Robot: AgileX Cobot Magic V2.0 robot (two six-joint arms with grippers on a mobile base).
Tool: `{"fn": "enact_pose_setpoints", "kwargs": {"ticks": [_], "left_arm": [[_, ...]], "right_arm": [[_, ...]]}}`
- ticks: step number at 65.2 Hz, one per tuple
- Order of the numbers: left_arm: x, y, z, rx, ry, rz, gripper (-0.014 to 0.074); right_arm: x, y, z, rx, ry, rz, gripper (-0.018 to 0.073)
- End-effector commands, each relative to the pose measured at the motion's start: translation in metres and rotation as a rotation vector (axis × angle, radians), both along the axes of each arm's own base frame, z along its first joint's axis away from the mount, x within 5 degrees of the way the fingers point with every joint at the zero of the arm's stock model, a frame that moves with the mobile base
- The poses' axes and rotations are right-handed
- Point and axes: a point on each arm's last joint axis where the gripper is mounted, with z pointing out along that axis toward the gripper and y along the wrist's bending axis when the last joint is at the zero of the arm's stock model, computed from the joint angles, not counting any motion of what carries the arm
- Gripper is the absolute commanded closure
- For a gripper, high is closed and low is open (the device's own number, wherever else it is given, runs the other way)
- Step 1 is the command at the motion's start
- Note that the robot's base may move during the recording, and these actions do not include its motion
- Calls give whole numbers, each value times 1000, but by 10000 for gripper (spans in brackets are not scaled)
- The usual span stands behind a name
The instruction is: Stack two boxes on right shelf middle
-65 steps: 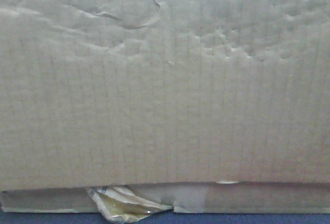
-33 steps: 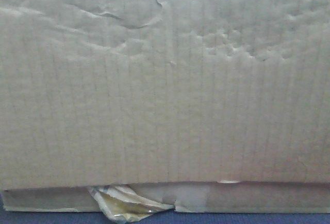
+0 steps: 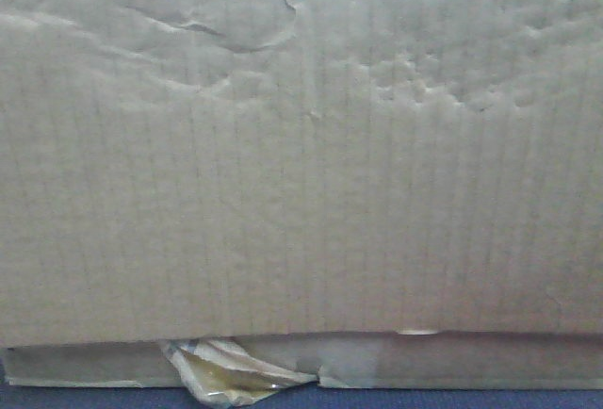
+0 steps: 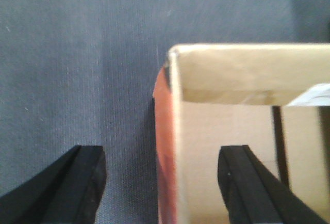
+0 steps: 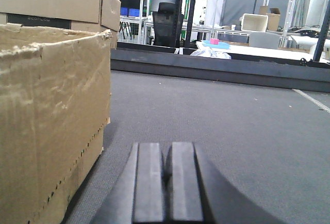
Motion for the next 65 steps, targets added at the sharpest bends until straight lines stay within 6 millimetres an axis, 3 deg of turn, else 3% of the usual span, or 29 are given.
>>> {"fn": "enact_pose_setpoints", "kwargs": {"ticks": [1, 13, 31, 36, 46, 57, 65], "left_arm": [[3, 2, -5, 3, 29, -11, 239], [5, 3, -11, -4, 61, -16, 242], [3, 4, -11, 0, 77, -17, 316], [3, 4, -11, -3, 77, -10, 386], [3, 2, -11, -26, 86, -12, 707], [2, 2, -3, -54, 77, 91, 707], [0, 6, 25, -24, -6, 183, 707]], "right_arm": [[-1, 0, 2, 4, -26, -4, 721], [-1, 0, 2, 4, -26, -4, 721], [-1, 0, 2, 4, -26, -4, 721], [-1, 0, 2, 4, -26, -4, 721], [-1, 0, 2, 4, -26, -4, 721], [-1, 0, 2, 4, -26, -4, 721], [-1, 0, 2, 4, -26, -4, 721]]}}
